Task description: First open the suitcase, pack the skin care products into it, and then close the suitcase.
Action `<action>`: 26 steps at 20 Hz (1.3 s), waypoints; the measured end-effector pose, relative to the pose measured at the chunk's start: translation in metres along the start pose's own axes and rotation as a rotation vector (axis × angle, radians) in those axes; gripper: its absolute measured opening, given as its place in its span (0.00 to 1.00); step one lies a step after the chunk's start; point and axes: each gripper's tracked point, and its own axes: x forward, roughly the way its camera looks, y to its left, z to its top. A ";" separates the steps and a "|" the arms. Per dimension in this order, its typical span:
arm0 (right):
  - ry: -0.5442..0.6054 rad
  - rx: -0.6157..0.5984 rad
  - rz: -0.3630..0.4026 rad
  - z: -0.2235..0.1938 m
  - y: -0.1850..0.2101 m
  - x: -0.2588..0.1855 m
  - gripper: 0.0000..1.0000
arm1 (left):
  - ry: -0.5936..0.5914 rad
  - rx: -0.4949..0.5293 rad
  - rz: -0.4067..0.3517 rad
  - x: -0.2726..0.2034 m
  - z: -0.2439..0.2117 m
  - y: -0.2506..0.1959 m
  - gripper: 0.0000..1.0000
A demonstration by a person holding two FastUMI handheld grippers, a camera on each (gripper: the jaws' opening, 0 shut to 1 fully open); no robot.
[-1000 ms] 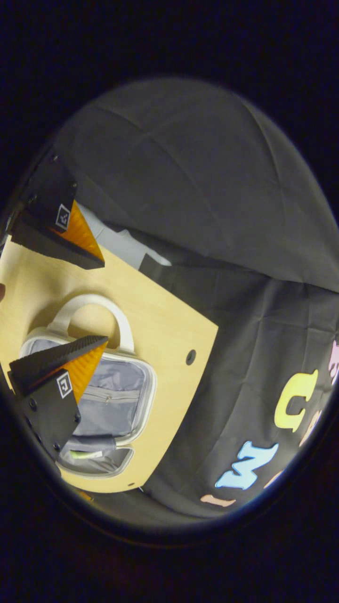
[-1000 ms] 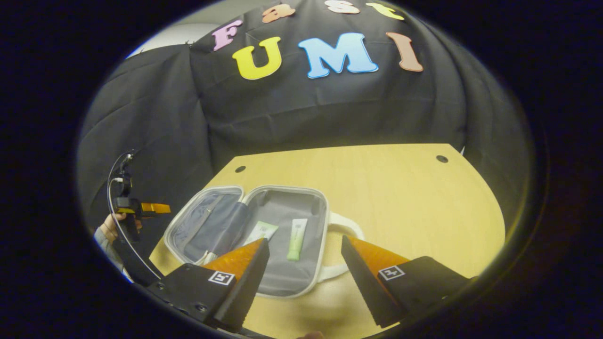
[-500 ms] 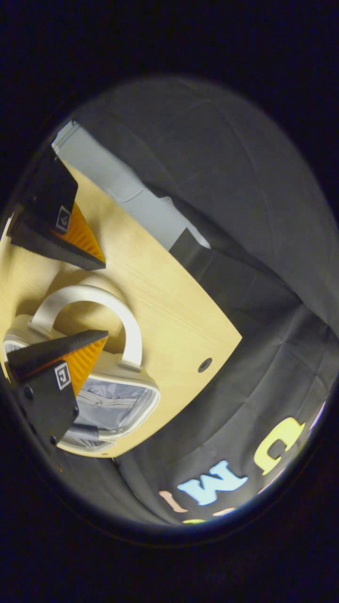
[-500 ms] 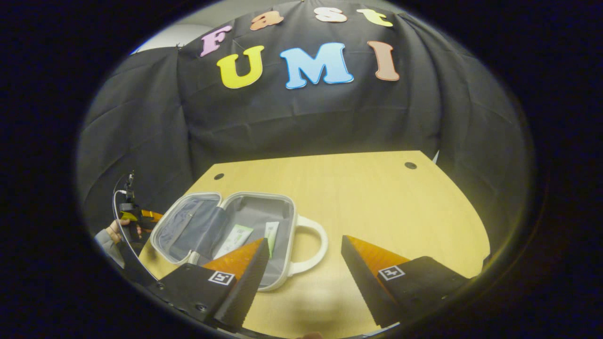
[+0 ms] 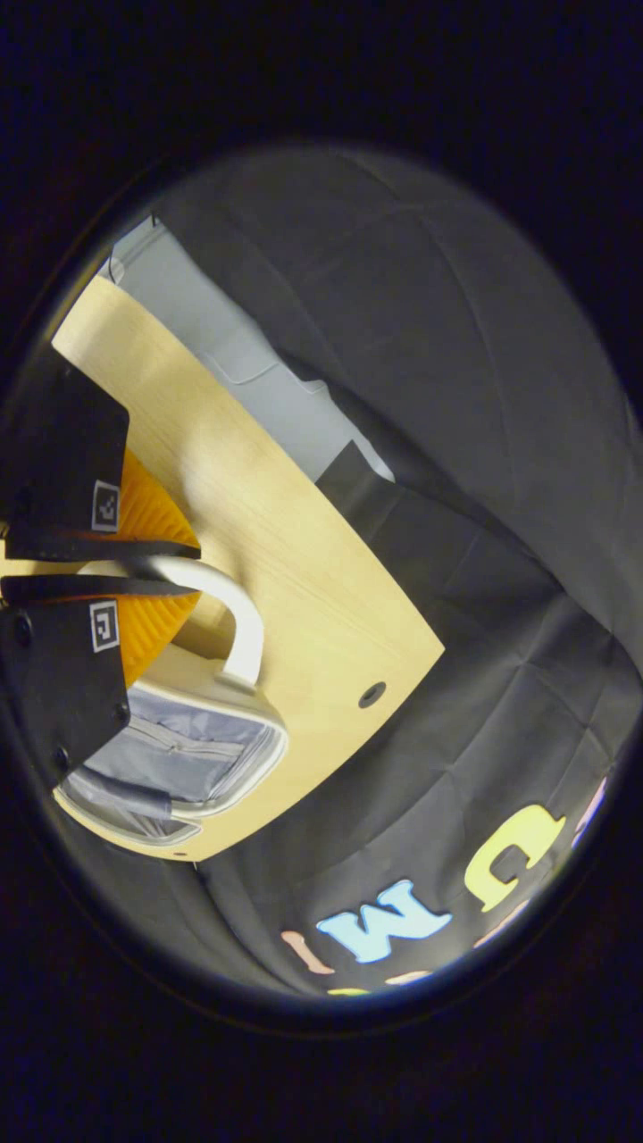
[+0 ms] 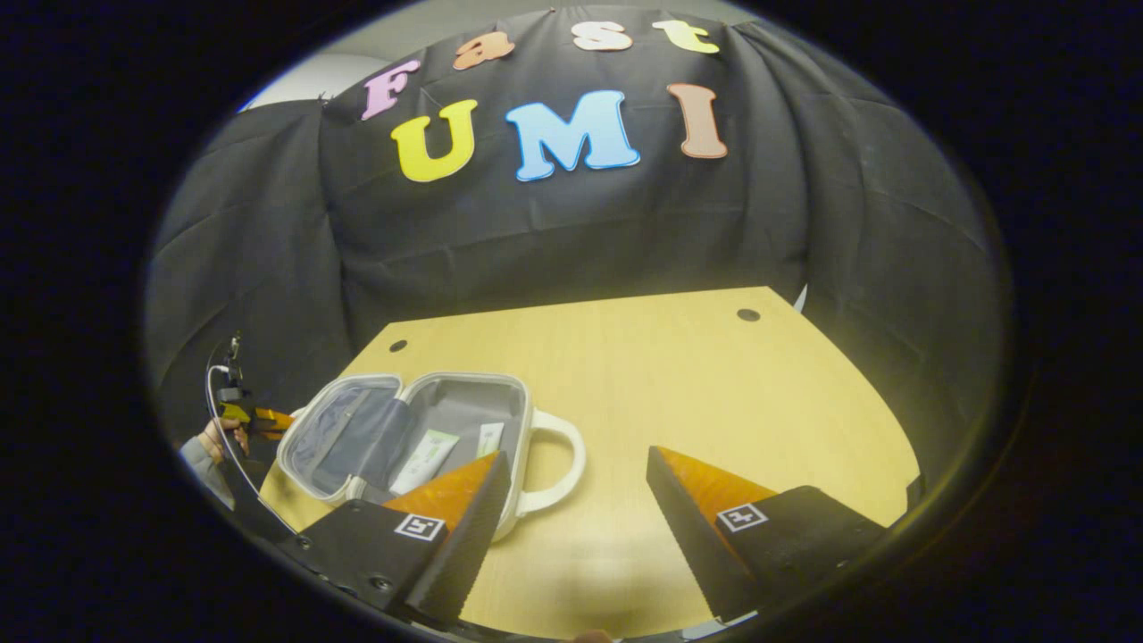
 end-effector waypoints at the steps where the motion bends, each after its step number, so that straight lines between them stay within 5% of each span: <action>1: -0.017 0.001 -0.003 0.004 -0.004 -0.002 0.94 | -0.024 0.029 -0.003 -0.015 0.009 -0.011 0.14; 6: -0.102 -0.017 -0.017 0.029 -0.030 -0.016 0.87 | -0.179 0.103 -0.108 -0.105 0.047 -0.106 0.08; 8: -0.129 -0.032 -0.014 0.039 -0.042 -0.020 0.94 | -0.219 0.156 -0.154 -0.140 0.048 -0.157 0.08; 12: -0.176 -0.075 -0.009 0.052 -0.067 -0.026 0.94 | -0.259 0.267 -0.217 -0.182 0.028 -0.255 0.08; 13: -0.181 -0.084 -0.003 0.053 -0.071 -0.028 1.00 | -0.260 0.289 -0.240 -0.190 0.017 -0.282 0.08; 14: -0.188 -0.091 0.005 0.055 -0.075 -0.030 0.94 | -0.259 0.312 -0.260 -0.200 0.003 -0.309 0.08; 21: -0.232 -0.179 0.096 0.064 -0.108 -0.042 0.94 | -0.191 0.500 -0.332 -0.189 -0.142 -0.467 0.08; 25: -0.227 -0.205 0.148 0.056 -0.134 -0.047 1.00 | -0.137 0.537 -0.324 -0.143 -0.211 -0.500 0.08; 26: -0.224 -0.204 0.154 0.055 -0.141 -0.046 0.94 | -0.126 0.542 -0.326 -0.132 -0.229 -0.503 0.08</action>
